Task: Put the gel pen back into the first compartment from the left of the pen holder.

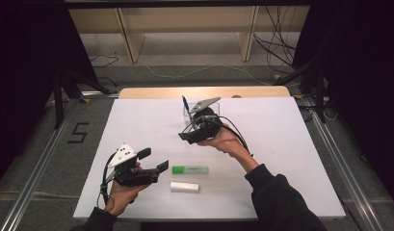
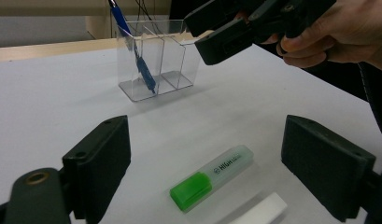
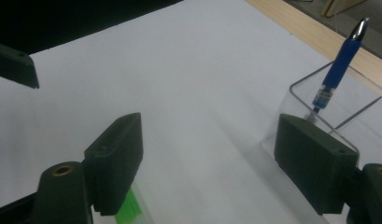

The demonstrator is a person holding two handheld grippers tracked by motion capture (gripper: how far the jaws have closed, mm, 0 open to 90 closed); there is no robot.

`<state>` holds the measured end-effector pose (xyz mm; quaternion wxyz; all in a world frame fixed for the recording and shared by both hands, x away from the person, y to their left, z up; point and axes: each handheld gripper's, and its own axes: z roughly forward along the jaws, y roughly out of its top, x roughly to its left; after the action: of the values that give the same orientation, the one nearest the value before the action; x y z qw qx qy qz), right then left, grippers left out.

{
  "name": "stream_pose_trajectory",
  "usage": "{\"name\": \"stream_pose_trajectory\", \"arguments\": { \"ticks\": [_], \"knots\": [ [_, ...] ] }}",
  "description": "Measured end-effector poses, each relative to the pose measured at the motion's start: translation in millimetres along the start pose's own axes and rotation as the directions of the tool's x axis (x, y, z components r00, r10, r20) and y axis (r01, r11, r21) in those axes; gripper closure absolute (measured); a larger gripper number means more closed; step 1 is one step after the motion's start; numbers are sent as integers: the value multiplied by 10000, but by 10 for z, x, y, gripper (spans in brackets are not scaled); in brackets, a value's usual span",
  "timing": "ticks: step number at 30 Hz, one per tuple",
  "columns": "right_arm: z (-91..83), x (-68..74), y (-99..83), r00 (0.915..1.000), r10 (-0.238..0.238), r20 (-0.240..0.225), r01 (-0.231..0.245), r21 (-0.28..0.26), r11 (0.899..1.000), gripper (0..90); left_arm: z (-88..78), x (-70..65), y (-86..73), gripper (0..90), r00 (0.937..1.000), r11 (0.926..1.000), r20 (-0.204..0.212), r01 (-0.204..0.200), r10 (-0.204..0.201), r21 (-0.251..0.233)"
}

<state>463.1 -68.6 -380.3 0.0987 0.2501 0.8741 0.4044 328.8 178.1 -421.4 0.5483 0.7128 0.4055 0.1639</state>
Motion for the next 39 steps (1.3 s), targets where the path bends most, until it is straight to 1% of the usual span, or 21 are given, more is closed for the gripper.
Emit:
{"name": "stream_pose_trajectory", "arguments": {
  "ticks": [1,4,10,11,12,16,17,19,22,24,26,29,30,31,35,37,39],
  "knots": [
    [8,14,-11,9999,-127,-27,127,20,9999,247,0,0,0,154,10000,10000,-2,2,-2,-1],
    [21,52,-28,9995,-313,-70,314,193,9993,245,2,0,0,154,10000,10000,2,7,-7,13],
    [44,112,-59,9985,-469,-292,482,475,9977,239,0,3,0,154,10000,10000,10,35,-35,-3],
    [49,125,-63,9985,-433,-333,450,502,9977,238,0,4,0,154,10000,10000,16,48,-48,-10],
    [51,132,-66,9979,-524,-390,546,575,9968,237,0,4,1,154,10000,10000,19,49,-49,-12],
    [60,166,-71,9968,-623,-500,658,730,9952,233,0,13,5,154,10000,10000,-28,61,-61,-64],
    [62,180,-73,9970,-572,-525,610,740,9954,233,-1,17,6,154,10000,9999,-15,92,-93,-76],
    [69,187,-80,9954,-708,-647,765,910,9929,232,3,23,5,154,9998,9998,-13,184,-184,-127],
    [94,211,-92,9948,-752,-681,825,1112,9904,229,-3,21,12,154,9999,9998,-12,107,-107,-188],
    [106,218,-105,9933,-854,-775,947,1255,9876,228,-9,22,18,152,9999,9996,-8,113,-113,-246],
    [116,224,-111,9934,-813,-807,913,1286,9875,229,-6,23,23,152,9999,9996,-8,112,-112,-249],
    [131,233,-121,9922,-867,-899,993,1459,9843,229,0,19,27,152,10000,9997,12,88,-88,-224],
    [134,229,-124,9907,-962,-958,1100,1503,9825,230,3,16,29,152,10000,9997,3,93,-93,-239],
    [139,233,-126,9911,-895,-985,1038,1509,9831,230,4,13,31,152,10000,9996,0,84,-84,-254],
    [151,220,-133,9887,-1006,-1112,1180,1630,9795,231,-4,11,34,152,9999,9997,5,118,-118,-235],
    [154,223,-138,9885,-955,-1170,1146,1686,9790,231,-8,12,30,152,9999,9998,-10,108,-109,-179],
    [153,226,-143,9869,-1014,-1256,1231,1791,9761,231,-5,5,20,151,9999,9997,-1,161,-161,-196]
  ]
}}
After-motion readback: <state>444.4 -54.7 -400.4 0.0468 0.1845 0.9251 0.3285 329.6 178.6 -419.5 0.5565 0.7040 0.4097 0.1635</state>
